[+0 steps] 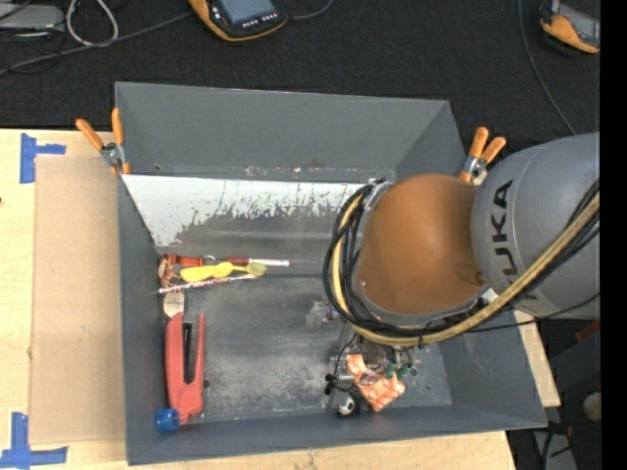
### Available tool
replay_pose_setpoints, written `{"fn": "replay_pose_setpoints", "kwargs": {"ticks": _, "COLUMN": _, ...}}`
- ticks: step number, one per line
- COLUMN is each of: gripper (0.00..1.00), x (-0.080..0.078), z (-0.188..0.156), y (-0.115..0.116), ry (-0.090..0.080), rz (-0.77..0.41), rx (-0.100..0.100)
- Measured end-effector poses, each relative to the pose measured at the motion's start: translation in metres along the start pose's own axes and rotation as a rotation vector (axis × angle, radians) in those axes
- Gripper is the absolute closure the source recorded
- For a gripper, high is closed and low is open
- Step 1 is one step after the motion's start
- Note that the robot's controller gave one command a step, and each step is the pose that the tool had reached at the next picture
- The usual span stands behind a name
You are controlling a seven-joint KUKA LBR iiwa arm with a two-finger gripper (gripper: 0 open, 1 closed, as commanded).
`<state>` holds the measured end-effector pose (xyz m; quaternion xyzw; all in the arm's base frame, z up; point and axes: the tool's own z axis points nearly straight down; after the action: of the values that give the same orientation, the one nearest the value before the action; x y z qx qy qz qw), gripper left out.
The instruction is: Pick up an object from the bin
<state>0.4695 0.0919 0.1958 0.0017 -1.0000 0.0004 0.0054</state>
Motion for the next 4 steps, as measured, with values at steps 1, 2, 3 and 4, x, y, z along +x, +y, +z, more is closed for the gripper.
{"fn": "replay_pose_setpoints", "kwargs": {"ticks": 1, "gripper": 0.0, "x": -0.002, "z": -0.004, "y": -0.001, "ry": -0.008, "rz": 0.005, "rx": -0.001}}
{"fn": "replay_pose_setpoints", "kwargs": {"ticks": 2, "gripper": 0.0, "x": -0.02, "z": 0.078, "y": -0.061, "ry": -0.009, "rz": -0.15, "rx": 0.0}}
{"fn": "replay_pose_setpoints", "kwargs": {"ticks": 3, "gripper": 0.0, "x": -0.008, "z": 0.061, "y": -0.084, "ry": -0.01, "rz": 0.069, "rx": -0.004}}
{"fn": "replay_pose_setpoints", "kwargs": {"ticks": 4, "gripper": 0.0, "x": -0.035, "z": 0.077, "y": -0.116, "ry": -0.009, "rz": -0.317, "rx": -0.001}}
